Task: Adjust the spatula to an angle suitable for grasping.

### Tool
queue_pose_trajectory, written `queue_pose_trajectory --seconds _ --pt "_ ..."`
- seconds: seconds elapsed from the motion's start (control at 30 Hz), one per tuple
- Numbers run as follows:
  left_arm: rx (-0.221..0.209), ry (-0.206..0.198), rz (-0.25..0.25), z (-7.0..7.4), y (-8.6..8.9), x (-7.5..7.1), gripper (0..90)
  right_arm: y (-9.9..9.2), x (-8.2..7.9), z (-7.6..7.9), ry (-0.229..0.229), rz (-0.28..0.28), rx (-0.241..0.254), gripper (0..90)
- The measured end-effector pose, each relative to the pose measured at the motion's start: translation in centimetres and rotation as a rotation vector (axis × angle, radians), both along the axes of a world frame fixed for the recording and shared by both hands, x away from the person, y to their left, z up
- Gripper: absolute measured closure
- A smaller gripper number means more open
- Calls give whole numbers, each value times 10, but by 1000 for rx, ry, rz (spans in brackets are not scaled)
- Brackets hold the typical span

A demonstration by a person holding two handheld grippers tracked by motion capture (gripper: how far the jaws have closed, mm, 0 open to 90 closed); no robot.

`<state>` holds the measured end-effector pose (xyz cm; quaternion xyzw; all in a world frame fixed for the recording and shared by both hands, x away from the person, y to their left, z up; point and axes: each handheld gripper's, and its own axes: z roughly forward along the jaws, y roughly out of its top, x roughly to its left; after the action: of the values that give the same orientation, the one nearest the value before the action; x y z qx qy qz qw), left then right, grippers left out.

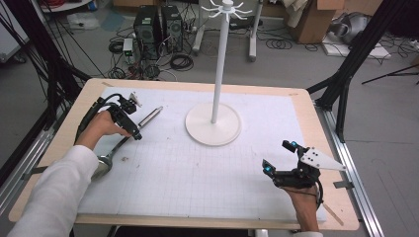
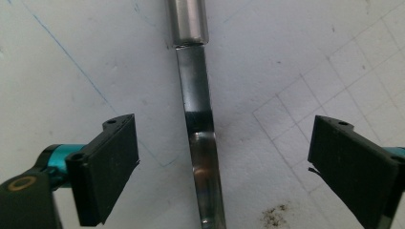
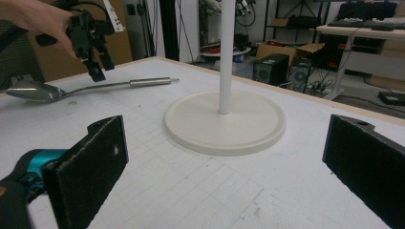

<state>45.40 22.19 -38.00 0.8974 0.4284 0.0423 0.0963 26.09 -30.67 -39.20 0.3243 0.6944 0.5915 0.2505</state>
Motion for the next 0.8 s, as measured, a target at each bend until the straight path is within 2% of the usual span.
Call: queue_pose_trajectory --seconds 0.17,0.33,0.8 --pt "32 8 5 -4 -2 2 183 0 -1 0 7 -1 3 5" --pt "44 18 20 -6 -2 3 222 1 -2 0 9 1 5 5" --pt "56 40 49 -11 0 8 389 3 -1 0 6 6 -2 5"
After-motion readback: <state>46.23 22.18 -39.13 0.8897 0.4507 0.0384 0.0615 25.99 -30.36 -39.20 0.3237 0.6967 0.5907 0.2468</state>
